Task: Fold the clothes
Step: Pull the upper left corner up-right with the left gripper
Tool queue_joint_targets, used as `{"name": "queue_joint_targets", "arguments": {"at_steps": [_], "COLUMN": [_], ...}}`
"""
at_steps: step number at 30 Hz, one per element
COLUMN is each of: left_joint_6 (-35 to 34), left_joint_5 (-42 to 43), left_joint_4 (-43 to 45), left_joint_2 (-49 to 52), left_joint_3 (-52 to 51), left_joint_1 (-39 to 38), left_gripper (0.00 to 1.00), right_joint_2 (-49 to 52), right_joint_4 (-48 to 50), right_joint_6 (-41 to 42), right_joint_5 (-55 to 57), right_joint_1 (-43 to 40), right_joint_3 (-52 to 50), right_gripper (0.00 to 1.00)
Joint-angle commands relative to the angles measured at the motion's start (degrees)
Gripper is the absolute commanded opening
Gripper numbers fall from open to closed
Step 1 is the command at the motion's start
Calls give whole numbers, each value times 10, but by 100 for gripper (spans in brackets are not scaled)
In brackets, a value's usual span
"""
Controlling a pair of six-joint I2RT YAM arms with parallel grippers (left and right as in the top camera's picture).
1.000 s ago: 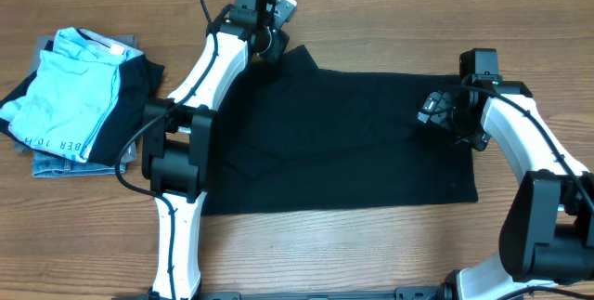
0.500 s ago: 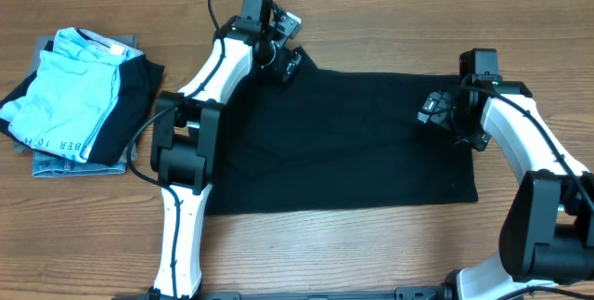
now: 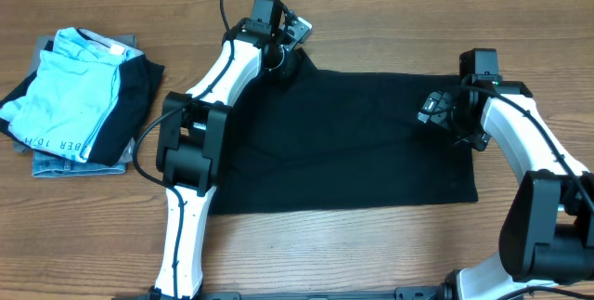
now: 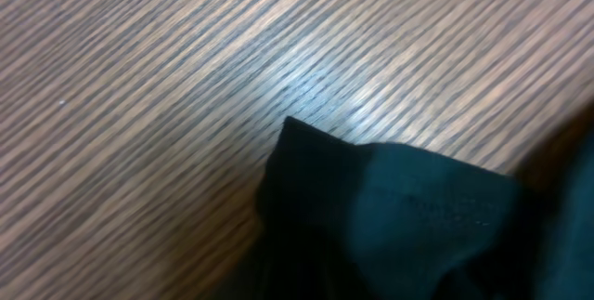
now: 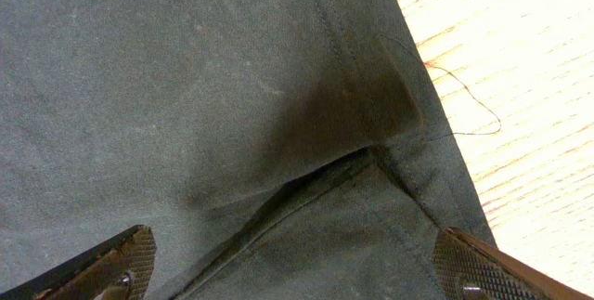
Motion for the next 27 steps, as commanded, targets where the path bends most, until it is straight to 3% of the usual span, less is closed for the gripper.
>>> {"name": "queue_joint_targets", "arguments": {"at_steps": [1, 6, 12, 21, 27], "left_joint_6": [7, 4, -21, -29, -89], "left_joint_5": [-32, -64, -165, -181, -191], "left_joint_4": [-2, -8, -14, -54, -85], "left_joint_2": [11, 0, -32, -57, -57], "left_joint_3": [8, 22, 61, 94, 95], "left_joint_1": [0, 0, 1, 3, 15], "left_gripper": [4, 4, 4, 4, 4], "right_joint_2": [2, 2, 2, 2, 2], "right_joint_4": [1, 1, 1, 1, 1], "right_joint_6": [-1, -1, -1, -1, 0], "right_joint_5": [7, 7, 7, 7, 7], "right_joint_1": [-2, -2, -2, -2, -2], "right_joint_3": [-3, -3, -3, -3, -3], "right_gripper": [100, 100, 100, 100, 100]}}
